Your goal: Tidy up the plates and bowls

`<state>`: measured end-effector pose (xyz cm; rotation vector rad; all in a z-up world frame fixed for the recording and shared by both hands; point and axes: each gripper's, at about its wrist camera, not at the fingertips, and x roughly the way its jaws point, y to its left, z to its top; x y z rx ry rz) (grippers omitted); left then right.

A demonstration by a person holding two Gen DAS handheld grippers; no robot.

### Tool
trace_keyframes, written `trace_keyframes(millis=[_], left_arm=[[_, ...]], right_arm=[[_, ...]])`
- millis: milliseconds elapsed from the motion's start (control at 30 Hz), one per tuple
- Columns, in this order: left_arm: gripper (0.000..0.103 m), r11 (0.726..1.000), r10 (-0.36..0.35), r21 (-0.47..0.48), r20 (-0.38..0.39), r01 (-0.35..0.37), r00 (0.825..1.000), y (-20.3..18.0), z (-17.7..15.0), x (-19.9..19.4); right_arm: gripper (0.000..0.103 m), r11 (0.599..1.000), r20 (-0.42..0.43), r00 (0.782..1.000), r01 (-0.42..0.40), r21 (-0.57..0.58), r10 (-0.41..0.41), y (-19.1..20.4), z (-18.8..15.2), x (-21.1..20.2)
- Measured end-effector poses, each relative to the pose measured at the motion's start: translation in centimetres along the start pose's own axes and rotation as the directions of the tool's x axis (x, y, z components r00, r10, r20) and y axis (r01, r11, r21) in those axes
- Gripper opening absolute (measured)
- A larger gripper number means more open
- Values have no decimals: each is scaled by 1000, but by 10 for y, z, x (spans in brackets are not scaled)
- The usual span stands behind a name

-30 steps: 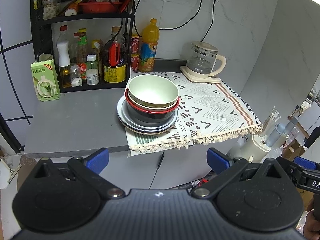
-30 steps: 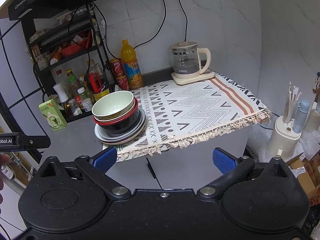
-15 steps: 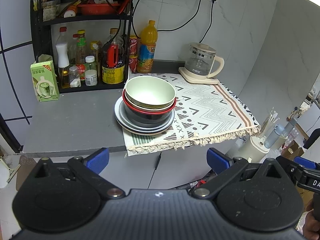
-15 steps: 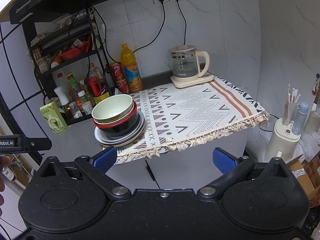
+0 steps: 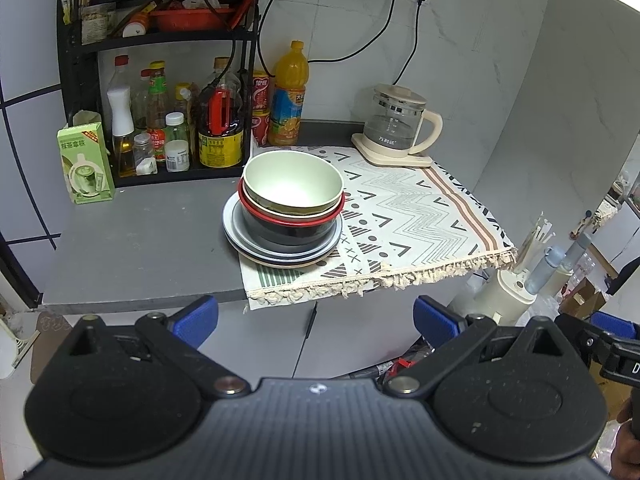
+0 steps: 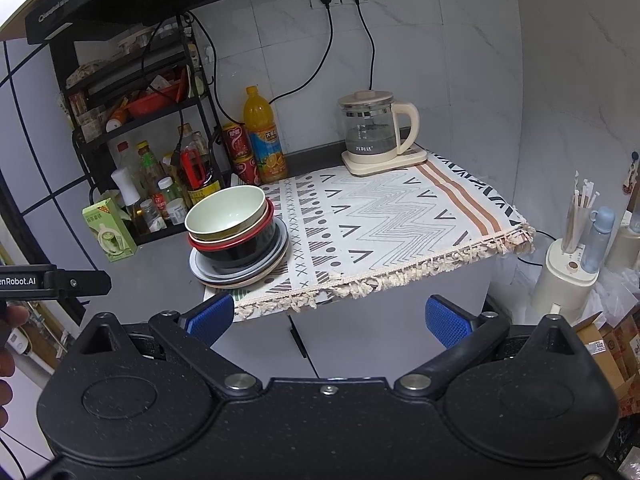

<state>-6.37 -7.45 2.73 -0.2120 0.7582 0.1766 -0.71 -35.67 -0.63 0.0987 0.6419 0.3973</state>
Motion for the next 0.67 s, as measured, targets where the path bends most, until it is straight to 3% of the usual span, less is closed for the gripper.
trace_keyframes(millis=[667], left_arm=[[103,999,-3,35,-43,4,999,-6,-11,8]], right_arm=[[103,999,-46,999,15,34,-14,-7,-11,7]])
